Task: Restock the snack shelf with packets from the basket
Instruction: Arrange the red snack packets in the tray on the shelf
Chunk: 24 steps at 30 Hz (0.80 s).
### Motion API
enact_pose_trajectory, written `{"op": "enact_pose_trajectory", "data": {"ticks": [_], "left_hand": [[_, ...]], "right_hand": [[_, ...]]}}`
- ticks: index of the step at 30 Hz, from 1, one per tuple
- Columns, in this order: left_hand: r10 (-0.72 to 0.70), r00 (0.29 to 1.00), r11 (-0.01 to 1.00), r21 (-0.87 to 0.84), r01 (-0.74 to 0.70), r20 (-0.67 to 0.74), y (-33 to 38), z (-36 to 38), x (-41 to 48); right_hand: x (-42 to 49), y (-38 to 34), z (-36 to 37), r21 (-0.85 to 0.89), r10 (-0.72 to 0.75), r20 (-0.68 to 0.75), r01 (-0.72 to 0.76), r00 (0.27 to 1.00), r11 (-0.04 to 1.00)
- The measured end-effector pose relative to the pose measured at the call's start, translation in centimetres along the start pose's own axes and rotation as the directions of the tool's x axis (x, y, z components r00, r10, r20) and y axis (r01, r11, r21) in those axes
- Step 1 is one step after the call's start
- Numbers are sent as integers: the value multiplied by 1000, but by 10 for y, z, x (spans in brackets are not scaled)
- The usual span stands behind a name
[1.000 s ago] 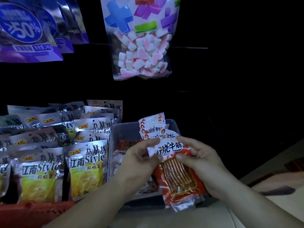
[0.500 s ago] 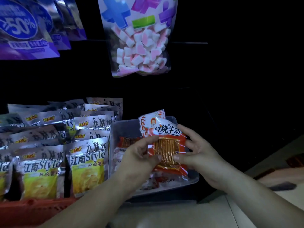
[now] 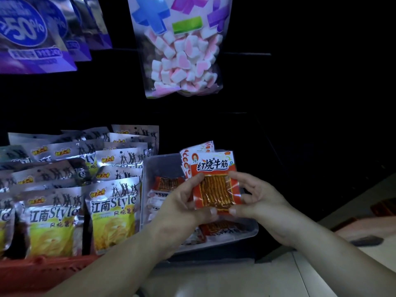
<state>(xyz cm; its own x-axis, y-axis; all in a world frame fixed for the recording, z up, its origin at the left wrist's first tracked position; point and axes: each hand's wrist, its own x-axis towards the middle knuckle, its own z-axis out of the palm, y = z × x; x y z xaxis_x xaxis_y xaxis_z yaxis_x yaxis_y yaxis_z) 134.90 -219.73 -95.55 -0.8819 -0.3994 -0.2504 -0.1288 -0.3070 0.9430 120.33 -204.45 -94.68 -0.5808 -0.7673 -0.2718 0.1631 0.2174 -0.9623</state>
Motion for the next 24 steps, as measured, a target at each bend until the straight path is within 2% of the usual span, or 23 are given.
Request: {"op": "enact_pose_trajectory", "data": {"ticks": [2,4,6,7,8,9,10,12,13,15,16,17,19,21,23,24], "left_hand": [[-4,1000,1000,-1,4,-18,-2,-1,1],[10,998,995,102,-4,-61,-4,-1,1],[114,978,917,398,-36,-174,-6,-4,2],[216,952,825,562,-60,-215,-6,-5,3],[309,923,762,640,-95,-231,-5,-6,3],[362,905,756,638,-144,-225,-5,-5,4],[368,904,804,563,-193,-216,-4,-3,5],[255,951,933,304,-194,-175,3,7,3],[220,962,958,219,-182,-164,4,9,3],[220,957,961,207,-181,-187,-1,8,6],[216,956,964,201,-176,-197,-2,5,6],[200,959,969,187,-163,-200,-2,3,6],[157,973,977,170,-128,-170,-1,-1,6],[149,983,976,178,-128,-110,-1,0,6],[146,986,972,196,-130,-74,2,1,3],[148,987,969,208,-131,-68,1,2,3]], "right_hand": [[-1,0,0,-37,-1,68,3,998,999],[-2,2,5,-98,-18,66,24,998,995],[-1,3,10,-116,-42,1,42,999,992],[0,3,12,-104,-49,-21,47,999,993],[1,4,16,-93,-55,-34,52,998,994],[1,3,19,-88,-65,-36,62,997,994],[0,1,23,-99,-79,-21,77,997,992],[-2,1,28,-126,-106,67,113,992,986],[-3,-1,29,-128,-100,130,117,986,985],[-5,-7,31,-65,-90,181,104,979,992],[-4,-8,31,-23,-105,128,109,986,994],[-1,-8,28,-24,-133,12,133,991,991],[4,-7,22,-119,-181,-192,160,965,980],[7,-6,14,-59,-143,-210,133,967,989],[7,-8,10,41,-75,-160,82,984,996],[7,-8,10,33,-75,-165,82,983,996]]}}
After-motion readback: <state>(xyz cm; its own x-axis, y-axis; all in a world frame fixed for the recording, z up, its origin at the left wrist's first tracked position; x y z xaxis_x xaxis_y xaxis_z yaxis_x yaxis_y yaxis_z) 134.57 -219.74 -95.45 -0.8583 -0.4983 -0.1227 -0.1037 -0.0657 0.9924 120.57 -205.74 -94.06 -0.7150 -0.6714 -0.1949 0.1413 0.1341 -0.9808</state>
